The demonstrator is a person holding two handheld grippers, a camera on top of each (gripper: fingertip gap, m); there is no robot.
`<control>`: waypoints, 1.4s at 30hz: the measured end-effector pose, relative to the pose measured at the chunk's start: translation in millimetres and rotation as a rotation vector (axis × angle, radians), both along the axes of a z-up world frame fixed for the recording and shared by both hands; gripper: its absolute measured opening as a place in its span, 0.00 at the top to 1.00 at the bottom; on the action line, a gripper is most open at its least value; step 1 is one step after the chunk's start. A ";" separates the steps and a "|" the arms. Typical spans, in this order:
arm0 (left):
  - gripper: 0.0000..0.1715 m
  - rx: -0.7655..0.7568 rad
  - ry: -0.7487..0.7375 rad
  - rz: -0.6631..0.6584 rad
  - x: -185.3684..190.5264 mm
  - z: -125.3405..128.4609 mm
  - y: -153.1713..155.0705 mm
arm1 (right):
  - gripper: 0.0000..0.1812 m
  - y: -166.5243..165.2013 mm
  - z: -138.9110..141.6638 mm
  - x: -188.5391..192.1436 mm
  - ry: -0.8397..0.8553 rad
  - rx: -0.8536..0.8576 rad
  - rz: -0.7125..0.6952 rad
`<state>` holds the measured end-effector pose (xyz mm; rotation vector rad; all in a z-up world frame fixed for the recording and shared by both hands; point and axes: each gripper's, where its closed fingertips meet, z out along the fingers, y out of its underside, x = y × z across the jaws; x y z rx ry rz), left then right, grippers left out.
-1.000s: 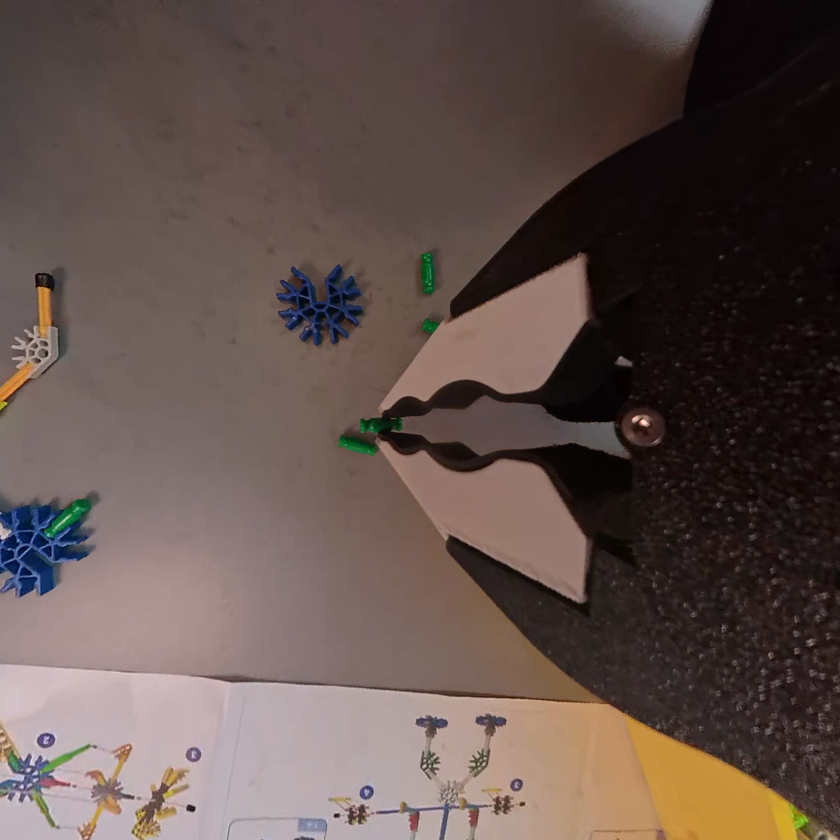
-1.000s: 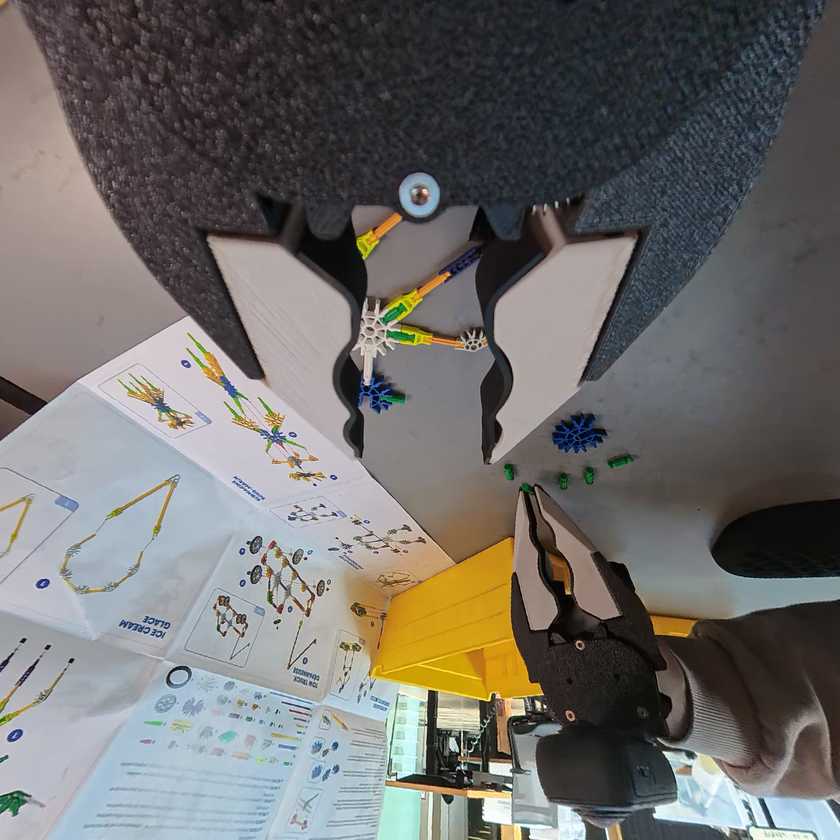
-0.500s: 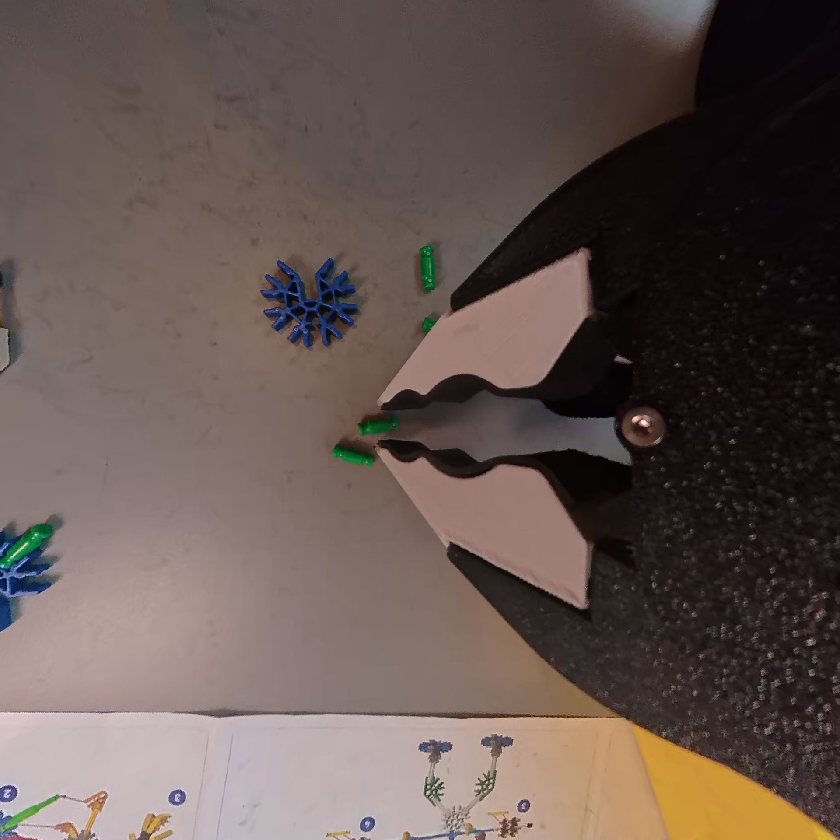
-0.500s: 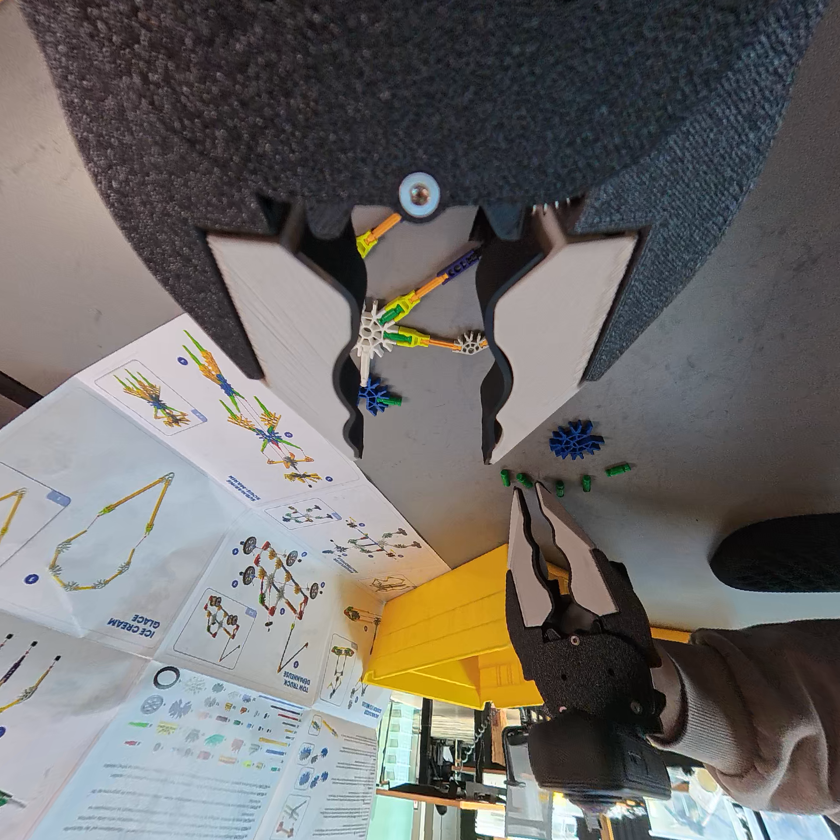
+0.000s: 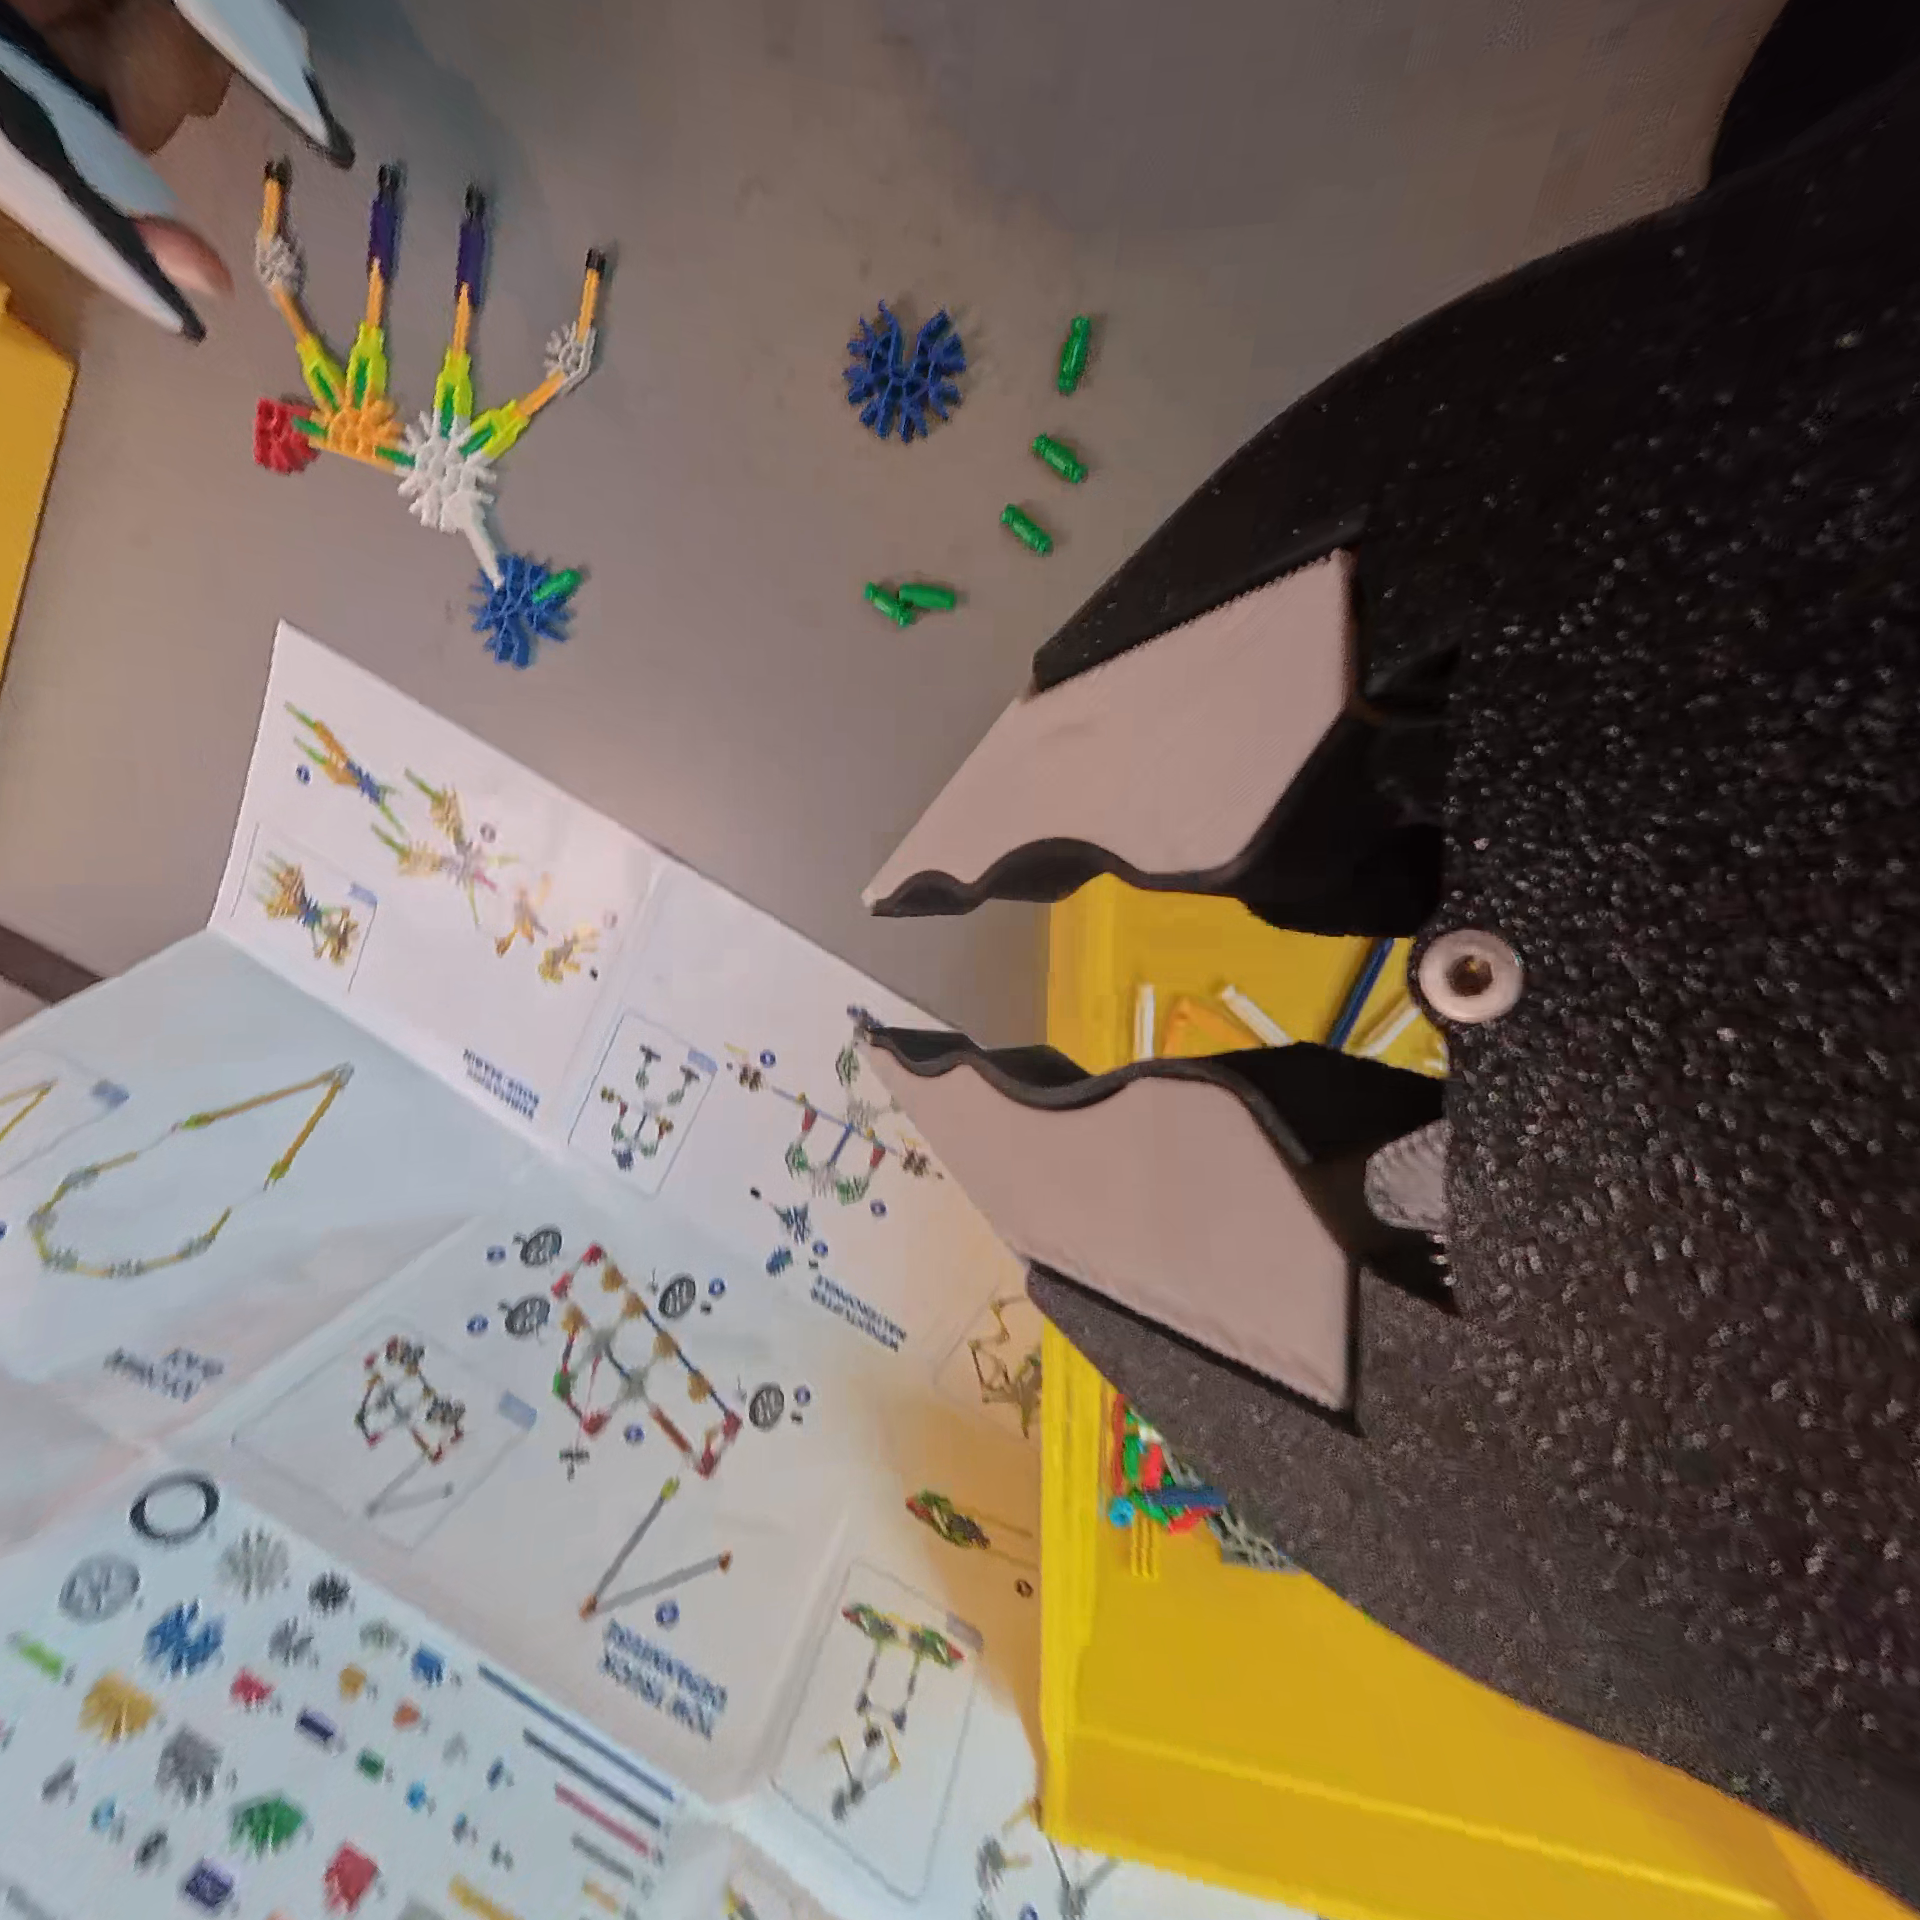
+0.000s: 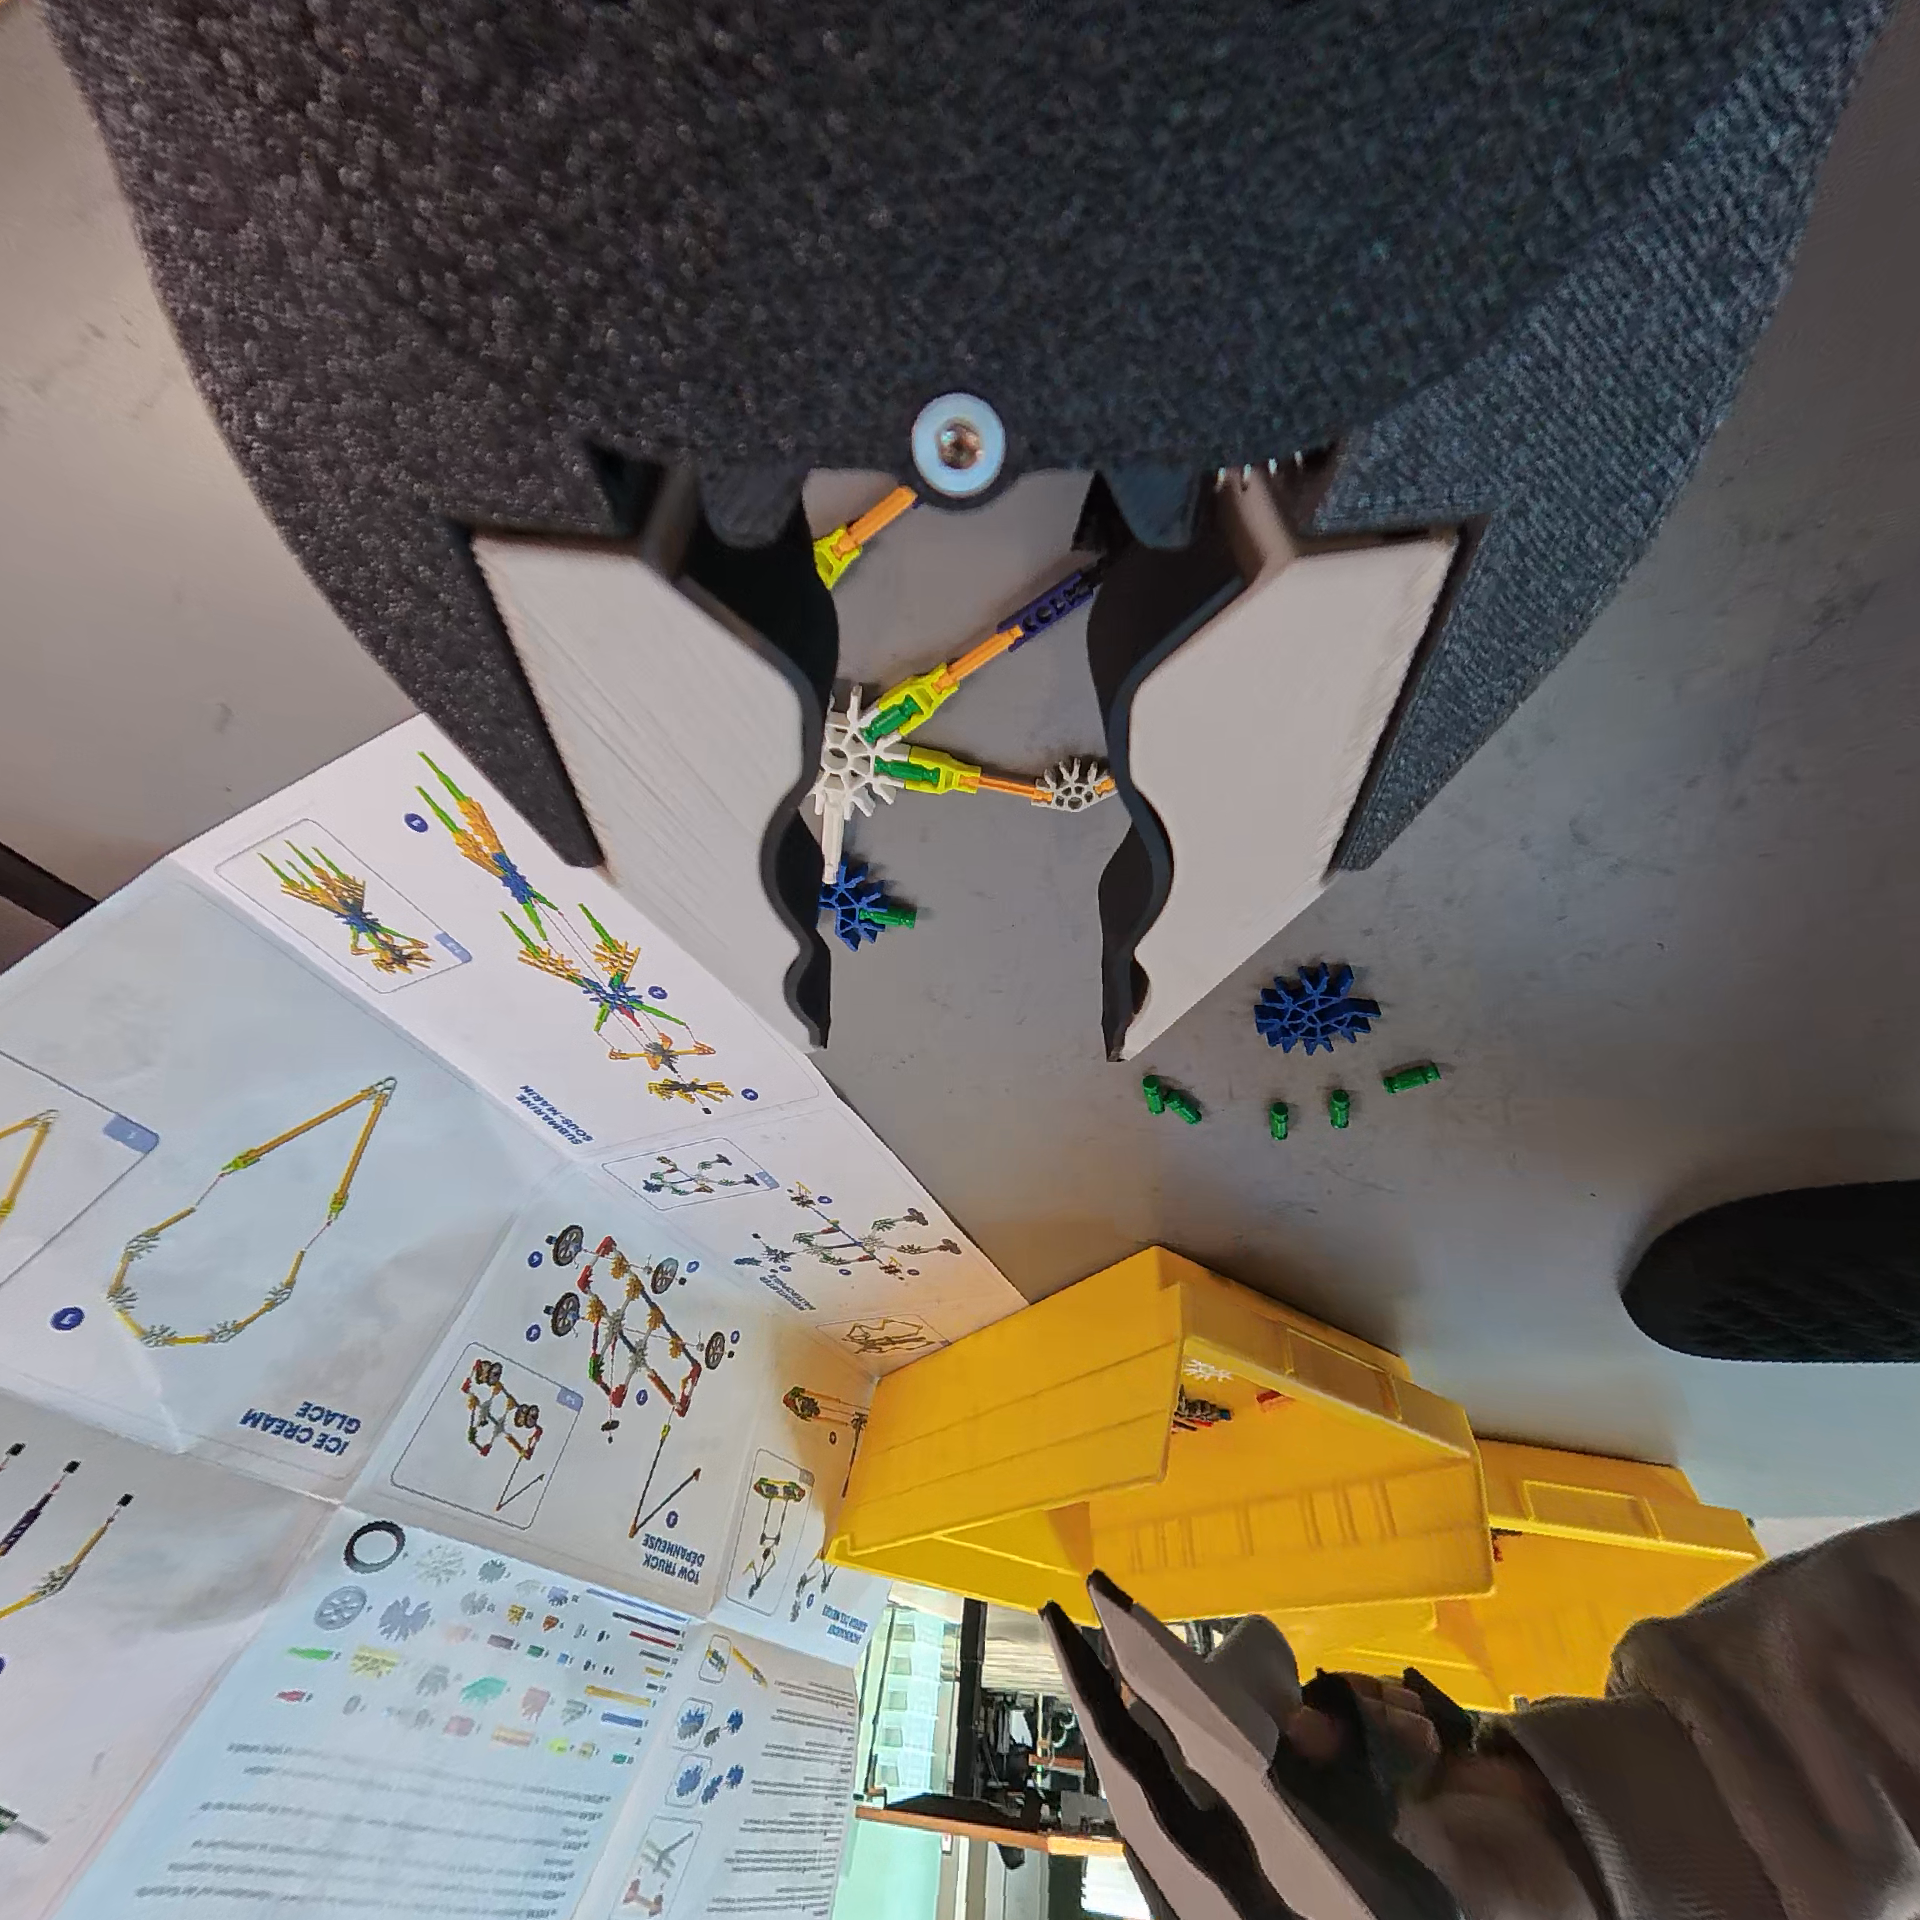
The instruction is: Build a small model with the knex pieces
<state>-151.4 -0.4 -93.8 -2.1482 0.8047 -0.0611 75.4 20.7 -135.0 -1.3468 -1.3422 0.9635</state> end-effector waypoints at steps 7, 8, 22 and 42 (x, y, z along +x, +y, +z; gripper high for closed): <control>0.89 -0.046 0.042 0.270 -109.2 -18.1 16.9 | 0.72 0.2 0.0 0.1 0.001 -0.002 -0.001; 0.89 -0.092 0.045 0.293 -122.0 -28.3 17.3 | 0.72 0.2 -0.1 -0.1 -0.001 -0.003 0.000; 0.93 -0.388 0.284 0.380 -207.5 -116.5 39.2 | 0.72 6.4 3.4 2.6 0.027 -0.046 -0.014; 0.97 -0.444 0.261 0.293 -192.7 -132.8 61.5 | 0.72 7.9 4.5 3.5 0.036 -0.064 -0.012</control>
